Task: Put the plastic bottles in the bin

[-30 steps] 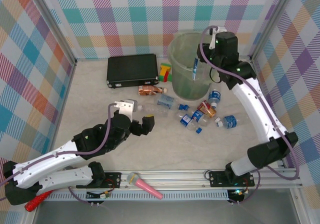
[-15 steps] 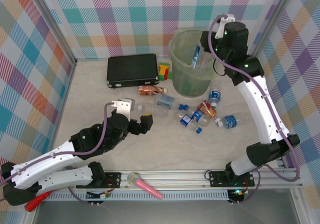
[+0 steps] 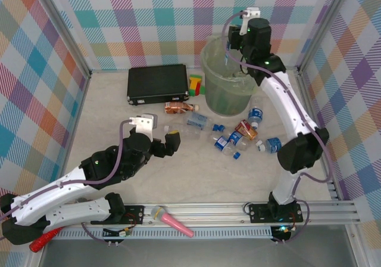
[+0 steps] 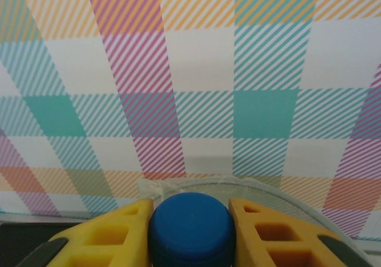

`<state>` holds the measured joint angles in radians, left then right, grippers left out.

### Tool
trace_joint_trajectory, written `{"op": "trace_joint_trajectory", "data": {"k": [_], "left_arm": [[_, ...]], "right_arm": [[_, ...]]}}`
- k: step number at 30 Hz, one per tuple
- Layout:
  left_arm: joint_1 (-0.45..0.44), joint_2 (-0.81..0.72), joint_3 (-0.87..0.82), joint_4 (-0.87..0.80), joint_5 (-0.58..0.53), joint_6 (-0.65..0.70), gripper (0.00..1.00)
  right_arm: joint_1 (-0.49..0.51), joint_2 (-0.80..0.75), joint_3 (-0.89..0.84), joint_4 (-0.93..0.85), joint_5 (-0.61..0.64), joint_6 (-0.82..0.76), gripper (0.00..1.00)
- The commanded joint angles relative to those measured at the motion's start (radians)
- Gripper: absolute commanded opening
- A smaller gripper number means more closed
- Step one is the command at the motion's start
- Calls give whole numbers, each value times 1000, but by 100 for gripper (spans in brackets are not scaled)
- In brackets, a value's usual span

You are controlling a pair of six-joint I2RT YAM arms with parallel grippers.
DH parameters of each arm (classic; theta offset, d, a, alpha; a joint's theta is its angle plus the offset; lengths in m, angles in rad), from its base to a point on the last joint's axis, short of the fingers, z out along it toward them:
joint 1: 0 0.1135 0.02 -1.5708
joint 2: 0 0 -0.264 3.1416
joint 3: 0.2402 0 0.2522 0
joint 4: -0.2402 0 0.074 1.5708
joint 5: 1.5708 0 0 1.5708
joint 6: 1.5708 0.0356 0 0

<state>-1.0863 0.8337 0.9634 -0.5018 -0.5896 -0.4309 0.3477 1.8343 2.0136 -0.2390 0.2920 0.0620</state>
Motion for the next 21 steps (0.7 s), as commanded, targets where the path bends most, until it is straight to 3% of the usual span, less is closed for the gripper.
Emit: {"op": "trace_joint_trajectory", "data": {"k": [1,12,14,18,19,20,21], "left_arm": [[-11,17,49,-22,-32,-9,100],[-11,76,97,-29,-68,-2,100],[-10,83,97,-24,-71,3,99],[-11,101,97,-20,-69,9,100],[-9,102,95,-20,-69,9,100],[-9,104,93,-18,-63,10,99],[-9,104,90,-13,-51,11,100]], "right_arm": [[-9,60,76,141,19,-67,30],[-31,241,181,186,16,-85,33],[-38,259,206,158,5,-78,49],[-39,240,217,100,-39,-72,63],[-39,228,217,91,-52,-69,80],[-39,216,217,75,-64,-64,87],[-39,200,217,60,-75,-60,88]]}}
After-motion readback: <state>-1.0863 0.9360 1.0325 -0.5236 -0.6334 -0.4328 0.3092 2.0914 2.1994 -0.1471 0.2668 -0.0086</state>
